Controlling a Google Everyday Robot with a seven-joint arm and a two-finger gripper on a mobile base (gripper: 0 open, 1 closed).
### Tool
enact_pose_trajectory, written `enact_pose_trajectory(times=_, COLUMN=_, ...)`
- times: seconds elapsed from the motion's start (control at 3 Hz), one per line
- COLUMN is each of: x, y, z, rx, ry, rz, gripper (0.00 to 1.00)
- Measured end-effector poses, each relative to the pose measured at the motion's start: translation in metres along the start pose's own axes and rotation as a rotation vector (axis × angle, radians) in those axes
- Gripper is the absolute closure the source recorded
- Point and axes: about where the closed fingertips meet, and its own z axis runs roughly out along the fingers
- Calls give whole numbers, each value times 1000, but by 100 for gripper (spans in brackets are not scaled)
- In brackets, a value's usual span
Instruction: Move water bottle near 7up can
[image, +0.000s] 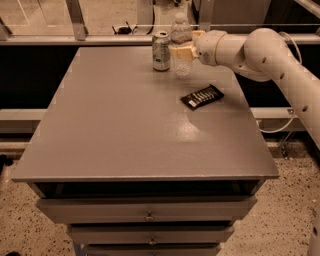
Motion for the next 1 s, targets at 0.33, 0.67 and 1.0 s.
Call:
enact_pose_trajectory(times=0.33, x=9, y=-12, z=0, rx=20, ry=-9, rz=26, gripper=61)
enact_pose_trajectory(times=0.67, x=15, y=-18, z=5, rx=30, ry=-26, rz=45, gripper=38)
enact_pose_trajectory(times=1.0, x=20, y=-18, z=13, rx=24, ry=-36, rz=65, gripper=14)
